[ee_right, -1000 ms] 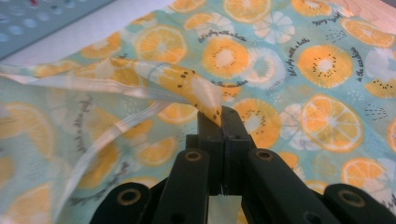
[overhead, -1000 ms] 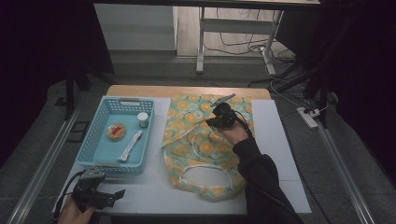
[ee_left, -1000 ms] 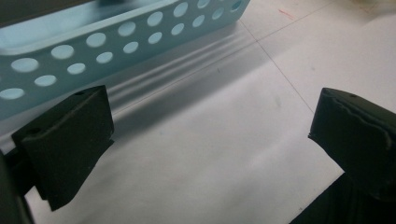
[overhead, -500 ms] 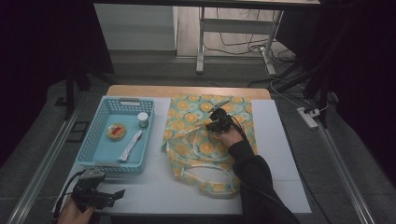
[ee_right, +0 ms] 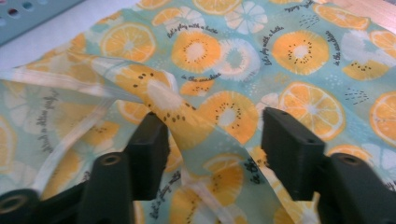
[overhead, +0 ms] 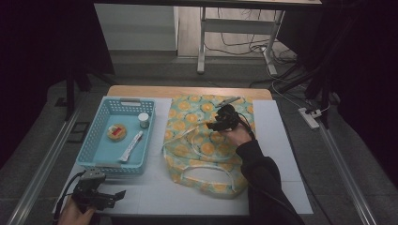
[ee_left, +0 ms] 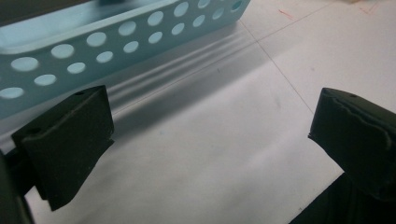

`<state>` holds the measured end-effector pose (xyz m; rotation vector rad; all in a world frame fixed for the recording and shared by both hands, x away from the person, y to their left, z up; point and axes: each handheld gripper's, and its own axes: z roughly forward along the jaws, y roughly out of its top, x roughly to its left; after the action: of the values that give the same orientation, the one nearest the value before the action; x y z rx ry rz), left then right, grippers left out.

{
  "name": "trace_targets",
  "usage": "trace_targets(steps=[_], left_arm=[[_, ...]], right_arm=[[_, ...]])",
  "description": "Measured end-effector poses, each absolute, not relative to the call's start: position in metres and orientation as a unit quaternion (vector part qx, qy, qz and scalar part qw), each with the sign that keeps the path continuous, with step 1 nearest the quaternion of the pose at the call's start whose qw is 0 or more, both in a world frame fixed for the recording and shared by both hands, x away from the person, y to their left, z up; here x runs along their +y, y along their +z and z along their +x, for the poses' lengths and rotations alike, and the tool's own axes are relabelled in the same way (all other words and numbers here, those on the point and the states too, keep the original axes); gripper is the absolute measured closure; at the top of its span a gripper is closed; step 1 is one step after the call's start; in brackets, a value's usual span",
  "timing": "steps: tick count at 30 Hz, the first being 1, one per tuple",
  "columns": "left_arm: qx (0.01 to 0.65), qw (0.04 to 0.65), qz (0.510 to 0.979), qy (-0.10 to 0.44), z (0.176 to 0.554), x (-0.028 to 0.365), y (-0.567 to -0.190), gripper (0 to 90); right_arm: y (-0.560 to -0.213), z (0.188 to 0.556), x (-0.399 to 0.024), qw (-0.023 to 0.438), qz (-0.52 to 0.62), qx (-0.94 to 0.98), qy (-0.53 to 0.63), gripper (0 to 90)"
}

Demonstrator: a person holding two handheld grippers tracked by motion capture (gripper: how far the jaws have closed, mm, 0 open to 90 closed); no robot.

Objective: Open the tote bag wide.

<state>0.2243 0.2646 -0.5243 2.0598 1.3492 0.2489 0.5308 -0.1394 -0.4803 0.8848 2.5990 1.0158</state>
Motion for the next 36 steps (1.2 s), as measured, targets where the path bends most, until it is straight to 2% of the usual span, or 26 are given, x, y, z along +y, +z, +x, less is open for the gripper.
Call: trace_targets(steps=[3,6,8,9,12,15,24,36], left_arm=[[0.515,0.327,0.786,0.095,0.224,0.265,-0.524,0.0],[0.516,0.327,0.786,0.095,0.224,0.265,-0.524,0.0],[0.516,0.327,0.786,0.095,0.224,0.265,-0.524,0.0],[0.516,0.327,0.786,0.095,0.224,0.265,-0.524,0.0],[0.516,0.327,0.786,0.095,0.224,0.265,-0.524,0.0],[0.516,0.327,0.786,0.095,0.225,0.265,-0.524,0.0],[0.516,0.326,0.786,0.095,0.225,0.264,-0.524,0.0],[0.516,0.325,0.787,0.095,0.224,0.264,-0.524,0.0]], right_arm=[[-0.478,0.528,-0.143,0.096,0.304,0.882,0.346,31.3],[-0.478,0.527,-0.145,0.089,0.305,0.884,0.343,28.2],[-0.478,0.523,-0.148,0.088,0.308,0.881,0.349,21.5],[-0.478,0.523,-0.148,0.088,0.308,0.881,0.349,21.5],[-0.476,0.514,-0.151,0.102,0.313,0.874,0.357,11.2],[-0.474,0.508,-0.152,0.103,0.306,0.875,0.360,10.6],[-0.470,0.476,-0.150,0.098,0.292,0.884,0.353,0.3],[-0.490,0.447,-0.156,0.085,0.280,0.900,0.324,0.0]])
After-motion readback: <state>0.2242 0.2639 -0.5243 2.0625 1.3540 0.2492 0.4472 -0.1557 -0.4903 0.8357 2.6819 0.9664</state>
